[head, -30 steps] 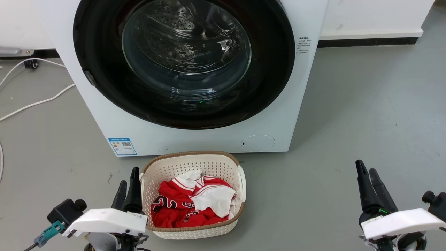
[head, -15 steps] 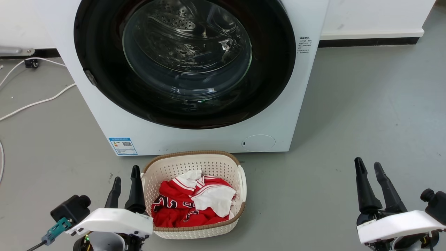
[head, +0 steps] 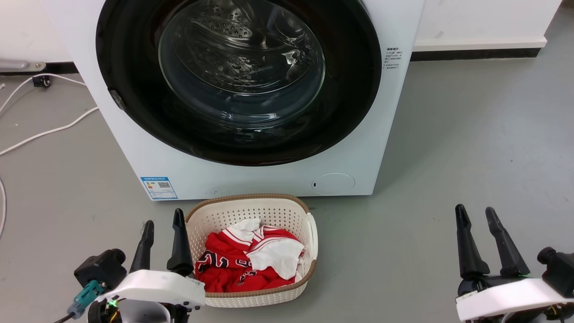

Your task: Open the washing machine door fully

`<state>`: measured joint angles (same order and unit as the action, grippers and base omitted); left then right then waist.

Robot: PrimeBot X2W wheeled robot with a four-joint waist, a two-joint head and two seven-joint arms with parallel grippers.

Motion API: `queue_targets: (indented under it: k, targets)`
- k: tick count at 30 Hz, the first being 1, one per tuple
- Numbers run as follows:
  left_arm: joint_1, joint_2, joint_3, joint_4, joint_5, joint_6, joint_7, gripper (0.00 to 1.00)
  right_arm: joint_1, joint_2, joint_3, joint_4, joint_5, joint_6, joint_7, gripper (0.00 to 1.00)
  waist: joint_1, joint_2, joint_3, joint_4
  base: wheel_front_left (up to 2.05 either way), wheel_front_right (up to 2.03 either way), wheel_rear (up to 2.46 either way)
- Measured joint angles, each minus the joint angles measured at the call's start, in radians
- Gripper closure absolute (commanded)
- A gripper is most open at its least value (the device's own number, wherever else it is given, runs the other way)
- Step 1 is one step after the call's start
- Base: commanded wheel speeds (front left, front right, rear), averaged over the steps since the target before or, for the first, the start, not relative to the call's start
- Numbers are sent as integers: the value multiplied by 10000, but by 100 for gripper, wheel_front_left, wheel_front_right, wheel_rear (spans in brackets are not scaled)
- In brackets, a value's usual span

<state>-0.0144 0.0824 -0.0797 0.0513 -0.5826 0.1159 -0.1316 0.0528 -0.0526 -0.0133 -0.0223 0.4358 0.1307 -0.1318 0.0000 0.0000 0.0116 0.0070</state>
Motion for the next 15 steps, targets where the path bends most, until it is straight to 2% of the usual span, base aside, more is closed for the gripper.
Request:
queue_targets:
  k: [15]
  targets:
    - [126,-46,-79,-130,1484,73,-380,0,313,0,130,-284,-1220,2,-366,0,0,0,19,36,0,0,0]
